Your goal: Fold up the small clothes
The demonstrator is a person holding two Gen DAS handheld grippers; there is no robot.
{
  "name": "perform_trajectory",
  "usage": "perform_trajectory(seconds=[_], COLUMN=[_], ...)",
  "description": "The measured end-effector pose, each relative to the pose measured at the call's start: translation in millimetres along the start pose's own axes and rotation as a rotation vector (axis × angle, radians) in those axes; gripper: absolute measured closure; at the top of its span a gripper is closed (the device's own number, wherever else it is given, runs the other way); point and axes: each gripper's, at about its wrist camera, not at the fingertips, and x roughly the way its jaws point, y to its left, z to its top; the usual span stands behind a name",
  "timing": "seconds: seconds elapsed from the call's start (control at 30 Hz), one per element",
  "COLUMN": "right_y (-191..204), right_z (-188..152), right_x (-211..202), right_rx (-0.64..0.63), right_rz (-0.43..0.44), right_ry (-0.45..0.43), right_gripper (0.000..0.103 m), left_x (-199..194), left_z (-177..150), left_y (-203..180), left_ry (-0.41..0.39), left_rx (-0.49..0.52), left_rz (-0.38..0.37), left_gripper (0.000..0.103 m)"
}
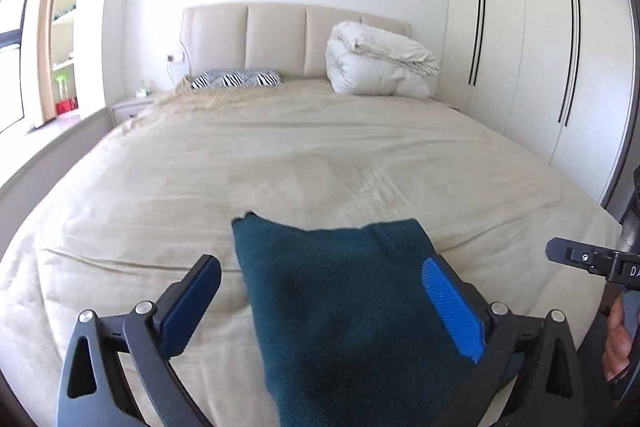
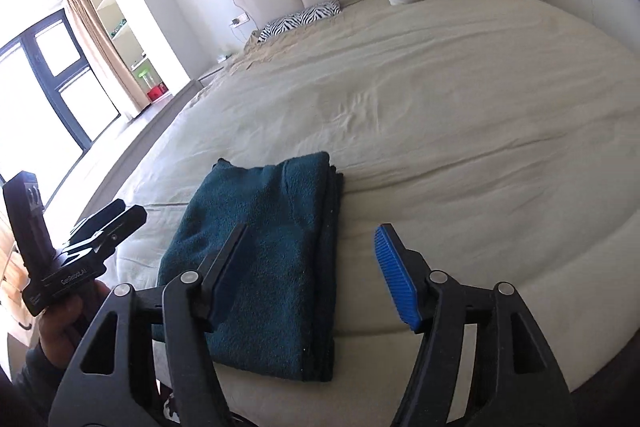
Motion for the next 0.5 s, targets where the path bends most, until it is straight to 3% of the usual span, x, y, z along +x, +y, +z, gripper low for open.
perform_trajectory(seconds=[0.07, 0.13, 0.23, 0.3, 0.4, 0.5], right_y=[18, 37, 66, 81, 95, 100], right_z=[12, 23, 31, 35, 49, 57], right_x=[-25, -48, -90, -120, -141, -152], right_rx=[-0.087, -0.166, -0.245, -0.280, -0.314, -0.296], right_rz=[-0.060, -0.112, -0.174, -0.181, -0.181, -0.142], right_ry=[-0.112, -0.214, -0.406, -0.542, -0.558, -0.538], right_gripper=[0.026, 0.017, 0.000, 0.000, 0.000, 0.000], left_x=[-32, -56, -83, -97, -118, -112], left_z=[7, 16, 34, 46, 56, 64], left_y=[-4, -7, -8, -7, -4, 7], left_ry=[-0.127, -0.203, -0.223, -0.237, -0.263, -0.158], left_rx=[0.015, 0.023, 0.029, 0.040, 0.033, -0.018], left_rz=[0.060, 0.128, 0.216, 0.235, 0.287, 0.221], left_gripper=[0.000, 0.000, 0.000, 0.000, 0.000, 0.000])
